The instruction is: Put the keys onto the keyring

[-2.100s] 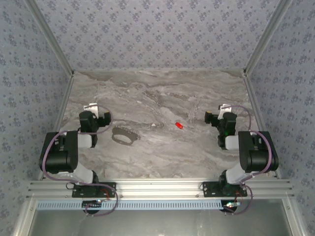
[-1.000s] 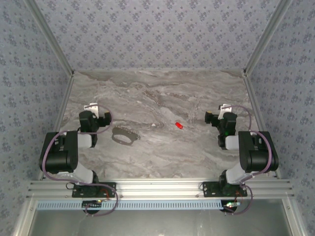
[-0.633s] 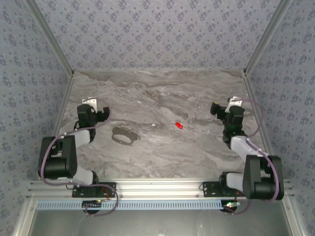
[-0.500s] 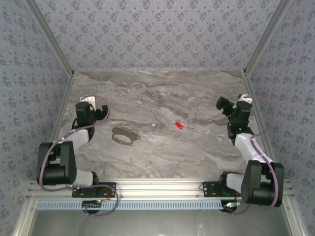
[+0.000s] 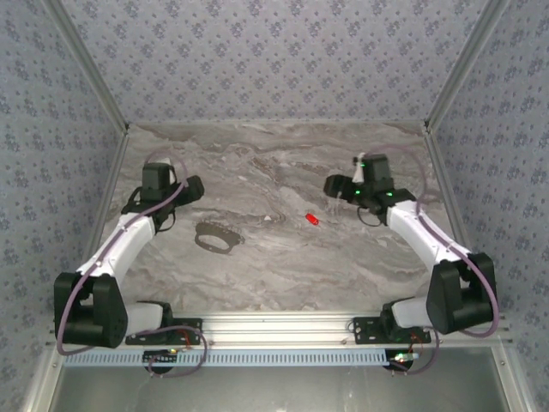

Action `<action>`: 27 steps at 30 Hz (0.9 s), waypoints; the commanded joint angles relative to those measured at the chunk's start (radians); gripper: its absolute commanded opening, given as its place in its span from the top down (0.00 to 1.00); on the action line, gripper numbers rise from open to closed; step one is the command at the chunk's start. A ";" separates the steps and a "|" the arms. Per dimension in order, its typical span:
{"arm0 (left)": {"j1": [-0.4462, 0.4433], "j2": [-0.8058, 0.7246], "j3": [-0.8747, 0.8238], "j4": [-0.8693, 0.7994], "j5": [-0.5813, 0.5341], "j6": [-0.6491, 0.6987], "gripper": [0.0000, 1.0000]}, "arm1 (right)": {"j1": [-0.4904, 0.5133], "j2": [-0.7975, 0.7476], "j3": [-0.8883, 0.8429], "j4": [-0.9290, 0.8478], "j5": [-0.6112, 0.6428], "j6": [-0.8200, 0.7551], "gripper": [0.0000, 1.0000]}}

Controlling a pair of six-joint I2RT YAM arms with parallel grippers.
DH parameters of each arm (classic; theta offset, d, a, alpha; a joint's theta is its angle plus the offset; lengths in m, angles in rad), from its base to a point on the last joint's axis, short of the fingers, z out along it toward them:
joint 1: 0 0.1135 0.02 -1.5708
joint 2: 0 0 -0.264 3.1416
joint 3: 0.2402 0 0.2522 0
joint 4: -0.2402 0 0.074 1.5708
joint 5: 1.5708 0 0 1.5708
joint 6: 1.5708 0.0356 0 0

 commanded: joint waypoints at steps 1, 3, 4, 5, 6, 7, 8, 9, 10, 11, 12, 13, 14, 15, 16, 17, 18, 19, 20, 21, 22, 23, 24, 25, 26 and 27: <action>-0.068 0.021 0.074 -0.213 0.032 -0.123 0.02 | 0.109 0.047 0.055 -0.140 0.039 0.033 0.18; -0.120 0.037 0.114 -0.292 0.027 -0.160 0.02 | 0.172 0.079 0.064 -0.121 0.024 0.064 0.20; -0.146 0.044 0.127 -0.319 0.029 -0.181 0.02 | 0.190 0.096 0.076 -0.122 0.008 0.062 0.22; -0.178 0.050 0.133 -0.337 0.036 -0.207 0.02 | 0.209 0.114 0.088 -0.133 0.008 0.059 0.24; -0.209 0.058 0.135 -0.352 0.045 -0.235 0.02 | 0.223 0.130 0.099 -0.139 0.007 0.060 0.24; -0.235 0.064 0.137 -0.362 0.052 -0.266 0.02 | 0.227 0.141 0.102 -0.137 -0.009 0.060 0.25; -0.266 0.068 0.136 -0.369 0.058 -0.297 0.02 | 0.228 0.151 0.103 -0.138 -0.033 0.059 0.27; -0.296 0.072 0.131 -0.369 0.056 -0.327 0.02 | 0.229 0.157 0.103 -0.144 -0.045 0.068 0.27; -0.321 0.075 0.123 -0.363 0.056 -0.354 0.02 | 0.229 0.160 0.101 -0.146 -0.062 0.068 0.27; -0.347 0.079 0.113 -0.352 0.052 -0.379 0.02 | 0.229 0.161 0.100 -0.146 -0.072 0.064 0.27; -0.370 0.083 0.101 -0.344 0.042 -0.403 0.02 | 0.229 0.162 0.101 -0.150 -0.076 0.063 0.27; -0.387 0.087 0.088 -0.333 0.038 -0.422 0.02 | 0.227 0.165 0.103 -0.160 -0.084 0.063 0.27; -0.403 0.093 0.070 -0.316 0.035 -0.443 0.02 | 0.223 0.168 0.114 -0.173 -0.084 0.054 0.27; -0.418 0.099 0.052 -0.297 0.033 -0.462 0.02 | 0.219 0.171 0.124 -0.192 -0.081 0.042 0.28; -0.429 0.106 0.040 -0.278 0.034 -0.472 0.02 | 0.212 0.171 0.129 -0.201 -0.081 0.036 0.27; -0.441 0.116 0.031 -0.264 0.031 -0.477 0.02 | 0.207 0.170 0.134 -0.205 -0.086 0.029 0.27; -0.450 0.132 0.030 -0.263 0.025 -0.479 0.02 | 0.198 0.170 0.138 -0.211 -0.089 0.022 0.27; -0.456 0.145 0.030 -0.266 0.020 -0.478 0.02 | 0.192 0.171 0.141 -0.215 -0.096 0.020 0.27; -0.465 0.159 0.030 -0.264 0.016 -0.478 0.02 | 0.182 0.173 0.145 -0.215 -0.105 0.019 0.27; -0.473 0.171 0.027 -0.259 0.009 -0.477 0.02 | 0.174 0.173 0.146 -0.215 -0.114 0.019 0.27; -0.479 0.179 0.025 -0.253 0.004 -0.477 0.02 | 0.168 0.175 0.149 -0.219 -0.115 0.019 0.27; -0.483 0.190 0.021 -0.243 0.002 -0.475 0.02 | 0.162 0.176 0.154 -0.225 -0.118 0.019 0.27; -0.487 0.200 0.019 -0.235 -0.002 -0.472 0.02 | 0.156 0.176 0.158 -0.225 -0.125 0.017 0.27; -0.489 0.208 0.015 -0.230 -0.007 -0.471 0.02 | 0.150 0.176 0.160 -0.227 -0.128 0.016 0.28; -0.487 0.219 0.012 -0.220 -0.009 -0.472 0.02 | 0.147 0.176 0.164 -0.233 -0.128 0.014 0.28; -0.487 0.230 0.006 -0.206 -0.008 -0.469 0.02 | 0.143 0.176 0.166 -0.237 -0.128 0.011 0.28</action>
